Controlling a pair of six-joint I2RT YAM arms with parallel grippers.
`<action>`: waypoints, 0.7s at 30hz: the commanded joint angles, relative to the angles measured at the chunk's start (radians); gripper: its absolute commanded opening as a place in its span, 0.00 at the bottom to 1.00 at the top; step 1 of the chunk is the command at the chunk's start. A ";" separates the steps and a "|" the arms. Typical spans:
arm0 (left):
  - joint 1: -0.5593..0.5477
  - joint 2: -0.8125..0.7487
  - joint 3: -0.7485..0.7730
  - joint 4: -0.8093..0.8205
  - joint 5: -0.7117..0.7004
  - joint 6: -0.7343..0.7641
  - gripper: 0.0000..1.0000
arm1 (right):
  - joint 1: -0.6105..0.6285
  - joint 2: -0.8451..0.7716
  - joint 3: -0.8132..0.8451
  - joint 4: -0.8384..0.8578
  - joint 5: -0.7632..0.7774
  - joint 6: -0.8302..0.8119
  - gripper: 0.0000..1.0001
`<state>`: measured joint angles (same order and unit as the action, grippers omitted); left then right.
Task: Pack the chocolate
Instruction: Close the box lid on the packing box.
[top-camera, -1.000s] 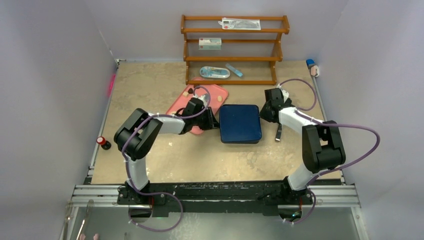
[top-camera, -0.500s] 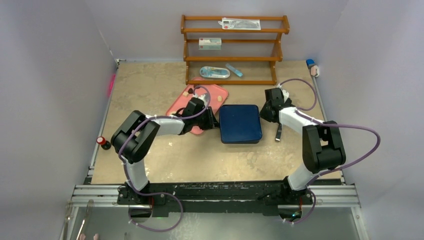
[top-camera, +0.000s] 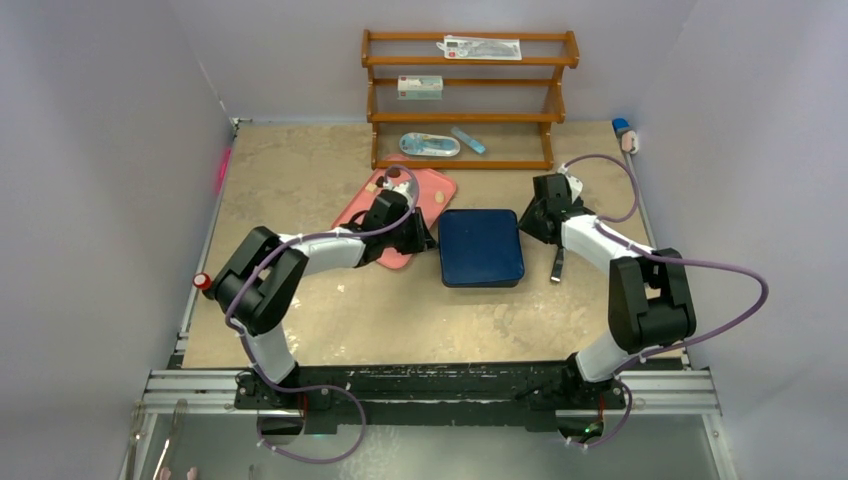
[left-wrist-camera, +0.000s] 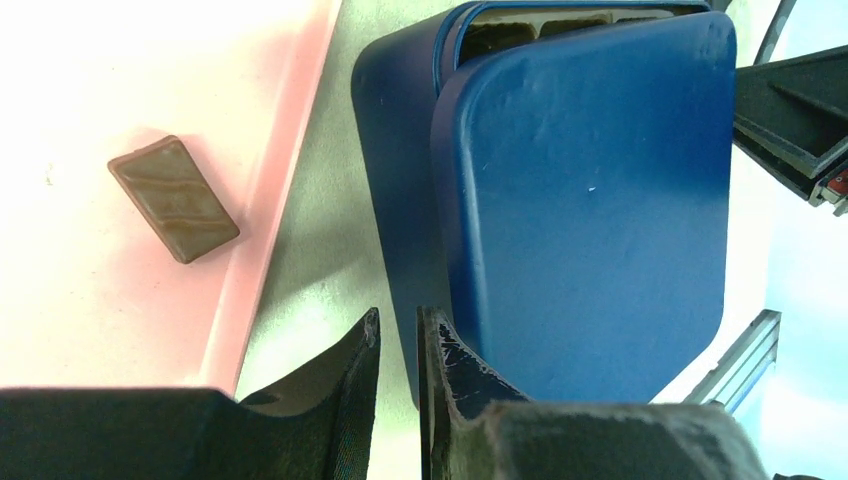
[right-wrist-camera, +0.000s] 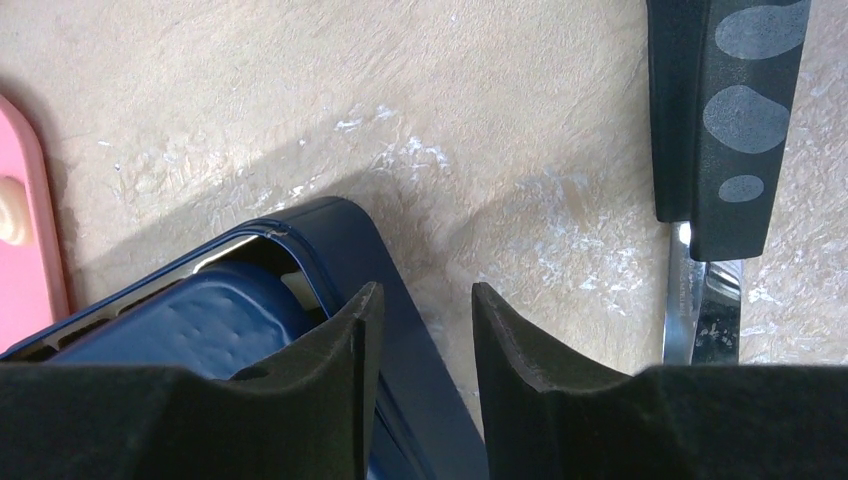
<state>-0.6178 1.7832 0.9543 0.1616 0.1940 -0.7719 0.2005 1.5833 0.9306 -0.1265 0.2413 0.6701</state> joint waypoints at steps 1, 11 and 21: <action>0.003 -0.051 0.049 -0.021 -0.028 0.035 0.18 | -0.007 -0.033 -0.002 -0.012 0.023 0.006 0.41; 0.007 -0.026 0.125 -0.083 -0.030 0.084 0.17 | -0.007 -0.055 -0.007 -0.024 0.022 0.003 0.43; 0.012 -0.014 0.141 -0.082 -0.037 0.081 0.17 | -0.007 -0.077 -0.010 -0.037 0.042 -0.009 0.44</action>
<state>-0.6132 1.7706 1.0584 0.0788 0.1734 -0.7128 0.1959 1.5368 0.9237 -0.1368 0.2455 0.6689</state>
